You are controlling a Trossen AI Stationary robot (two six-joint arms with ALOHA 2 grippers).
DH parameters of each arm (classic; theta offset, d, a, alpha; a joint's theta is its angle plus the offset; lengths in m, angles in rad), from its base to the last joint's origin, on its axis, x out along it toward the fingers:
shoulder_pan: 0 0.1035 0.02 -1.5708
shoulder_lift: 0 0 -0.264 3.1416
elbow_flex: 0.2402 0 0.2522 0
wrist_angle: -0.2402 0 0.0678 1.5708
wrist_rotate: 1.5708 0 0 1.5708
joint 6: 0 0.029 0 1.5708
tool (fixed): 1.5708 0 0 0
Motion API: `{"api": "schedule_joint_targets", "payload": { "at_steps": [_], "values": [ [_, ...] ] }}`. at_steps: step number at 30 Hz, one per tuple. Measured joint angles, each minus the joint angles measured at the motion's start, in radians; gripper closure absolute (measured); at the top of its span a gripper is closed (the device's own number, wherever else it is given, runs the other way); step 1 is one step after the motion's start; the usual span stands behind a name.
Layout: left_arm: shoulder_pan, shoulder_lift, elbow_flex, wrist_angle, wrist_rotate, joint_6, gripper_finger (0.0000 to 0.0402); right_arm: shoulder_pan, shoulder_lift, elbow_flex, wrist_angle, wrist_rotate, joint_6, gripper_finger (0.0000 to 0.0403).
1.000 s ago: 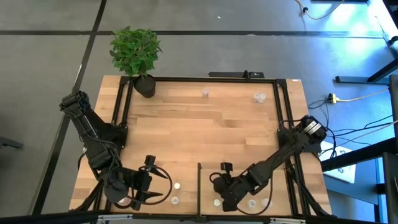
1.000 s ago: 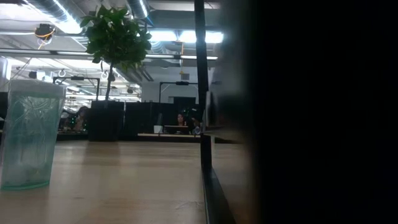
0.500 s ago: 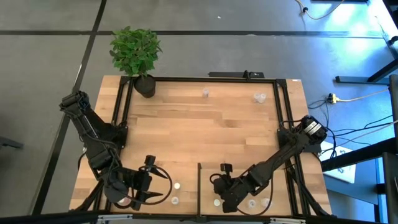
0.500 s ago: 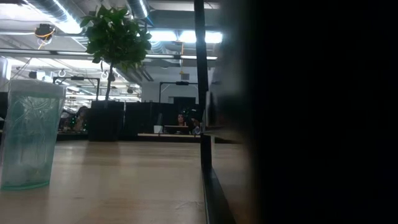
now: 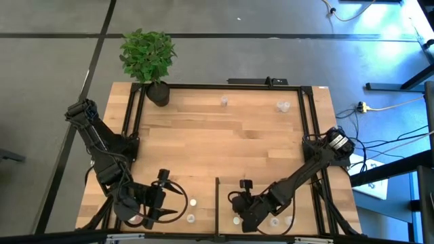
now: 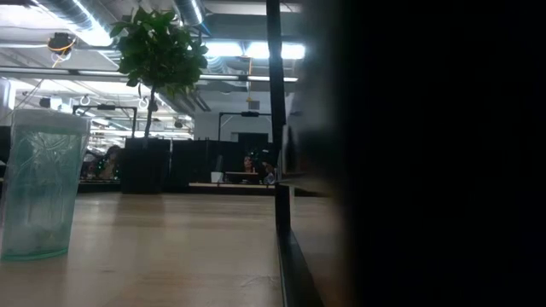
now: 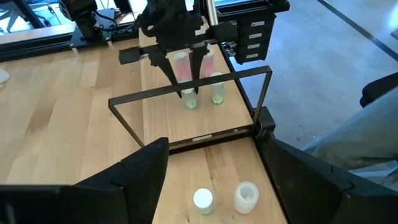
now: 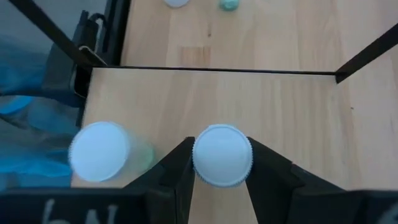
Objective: Pick and place medicine bottles onto shelf by color
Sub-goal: Put the left green pill bottle on the shelf aligned with the other green pill bottle, then put the bottom white pill bottle on the shelf aligned with the other white pill bottle
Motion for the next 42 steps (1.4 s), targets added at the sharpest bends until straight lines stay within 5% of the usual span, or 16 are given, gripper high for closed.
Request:
{"api": "schedule_joint_targets", "payload": {
  "at_steps": [9,29,42],
  "values": [
    [0.0,0.0,0.0,0.0,0.0,0.0,0.0135,0.005,0.0,0.0,0.013,0.026,0.002,0.0272],
    [0.0,0.0,0.0,0.0,0.0,0.0,0.0135,0.007,-0.001,0.0,0.015,0.025,0.032,0.0185],
    [0.0,0.0,0.0,0.0,0.0,0.0,0.0135,0.007,-0.006,0.002,0.014,0.024,0.026,0.018]
  ]
}}
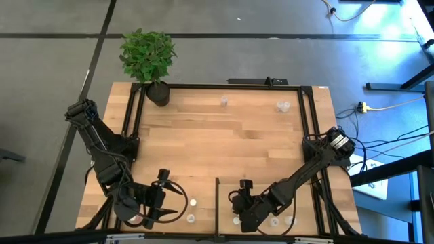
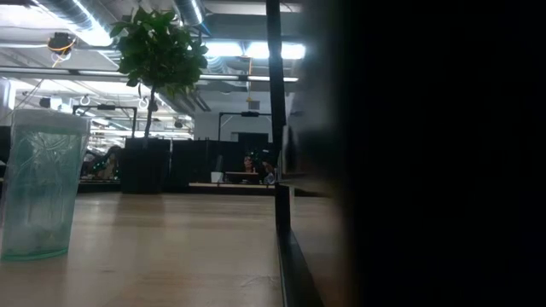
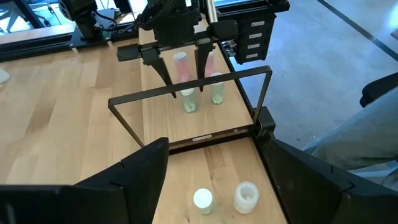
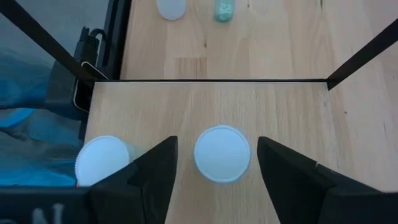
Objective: Pick and place medicine bottles onto shelf by color
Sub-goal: Put the bottom white pill bottle on the shelf aligned with the other white pill bottle
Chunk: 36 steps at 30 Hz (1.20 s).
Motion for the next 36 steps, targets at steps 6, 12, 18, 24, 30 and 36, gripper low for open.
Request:
{"api": "schedule_joint_targets", "payload": {
  "at_steps": [6,12,18,24,30,36],
  "values": [
    [0.0,0.0,0.0,0.0,0.0,0.0,0.0135,0.0,0.0,0.057,-0.089,-0.007,0.0,0.018],
    [0.0,0.0,0.0,0.0,0.0,0.0,0.0135,0.0,0.0,0.125,-0.17,0.0,0.002,0.018],
    [0.0,0.0,0.0,0.0,0.0,0.0,0.0135,-0.003,0.0,0.196,-0.197,0.018,-0.007,0.018],
    [0.0,0.0,0.0,0.0,0.0,0.0,0.0135,-0.004,0.0,0.281,-0.198,0.024,-0.13,0.018],
    [0.0,0.0,0.0,0.0,0.0,0.0,0.0135,-0.004,0.0,0.349,-0.199,0.174,-0.238,0.018],
    [0.0,0.0,0.0,0.0,0.0,0.0,0.0135,-0.005,0.0,0.367,-0.199,0.24,-0.262,0.018]
  ]
}}
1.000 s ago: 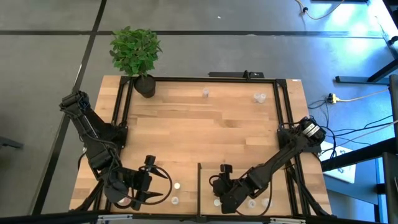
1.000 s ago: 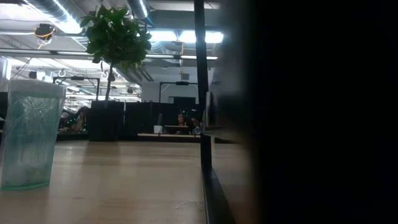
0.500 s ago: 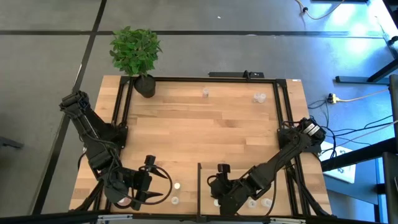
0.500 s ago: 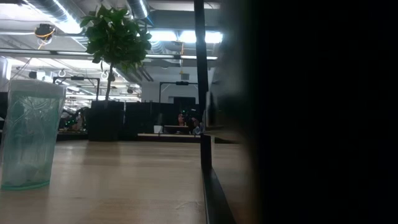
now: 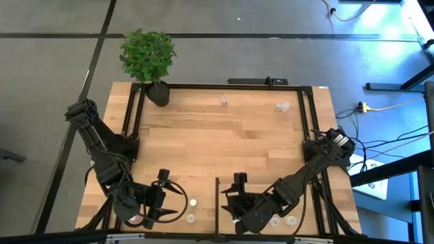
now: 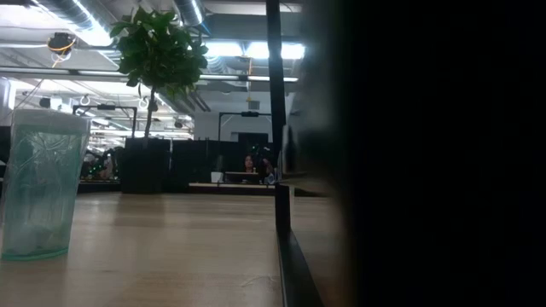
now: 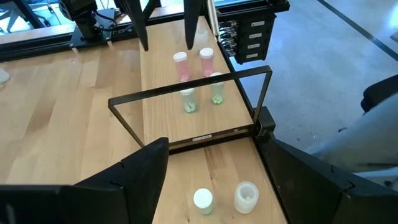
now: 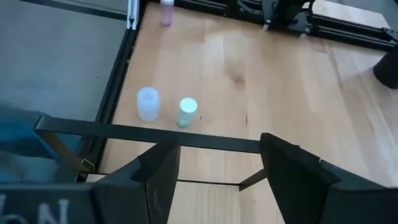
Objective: Pick and place medicine bottles onto shelf by color
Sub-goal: Put the bottom white pill bottle on the shelf aligned with the other white pill bottle
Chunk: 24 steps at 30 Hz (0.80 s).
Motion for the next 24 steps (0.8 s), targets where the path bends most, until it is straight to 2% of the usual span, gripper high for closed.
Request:
{"api": "schedule_joint_targets", "payload": {
  "at_steps": [14,17,24],
  "values": [
    [0.0,0.0,0.0,-0.003,0.016,-0.026,0.0135,0.0,0.0,-0.004,-0.003,-0.004,0.002,0.018],
    [-0.011,0.0,0.0,-0.029,0.056,-0.092,0.0135,0.0,0.0,-0.005,-0.003,-0.004,0.002,0.018],
    [-0.044,0.0,0.0,-0.152,0.051,-0.274,0.0135,0.0,0.0,-0.005,-0.003,-0.004,0.001,0.018]
  ]
}}
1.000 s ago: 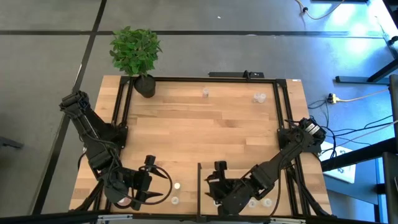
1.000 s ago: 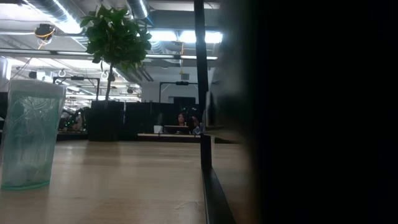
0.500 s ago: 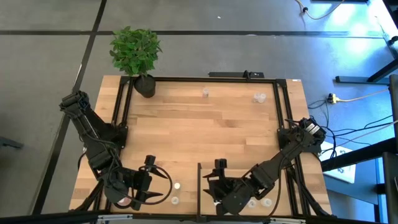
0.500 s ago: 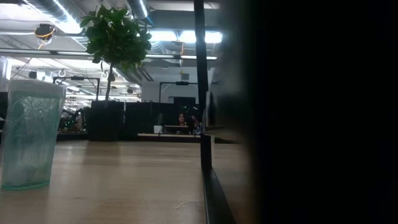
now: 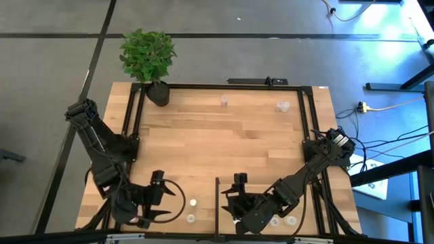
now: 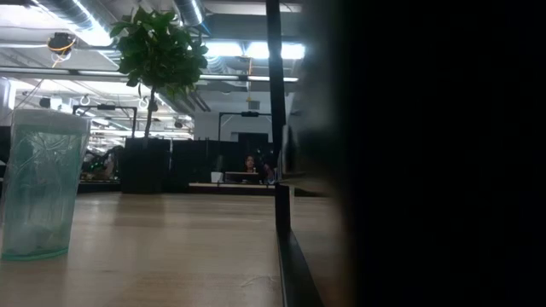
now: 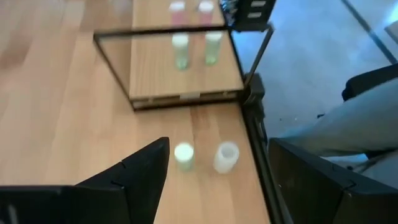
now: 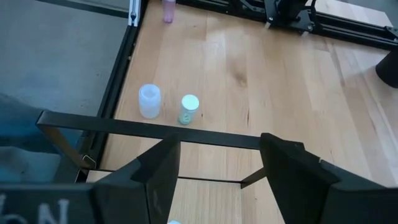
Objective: Pick and place medicine bottles onto shelf by color
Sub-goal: Put the bottom white pill bottle on the shelf aligned with the other white pill bottle
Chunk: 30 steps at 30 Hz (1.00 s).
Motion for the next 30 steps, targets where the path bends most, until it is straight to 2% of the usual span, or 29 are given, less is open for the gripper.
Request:
{"api": "schedule_joint_targets", "payload": {
  "at_steps": [5,12,16,24,30],
  "values": [
    [-0.013,0.02,0.0,-0.056,-0.006,-0.089,0.0135,0.0,0.0,0.0,0.0,0.0,0.0,0.018],
    [0.012,0.155,0.0,-0.045,-0.017,-0.096,0.0135,0.0,0.0,0.0,0.001,0.0,0.001,0.018],
    [0.039,0.223,0.0,-0.03,-0.019,-0.159,0.0135,0.0,0.0,0.001,0.0,0.0,0.0,0.018],
    [0.037,0.299,0.0,0.099,0.059,-0.172,0.0135,0.002,0.0,0.01,0.005,-0.008,-0.001,0.018],
    [0.019,0.302,0.0,0.149,0.059,-0.157,0.0135,0.002,0.0,0.01,0.005,-0.008,-0.001,0.018]
  ]
}}
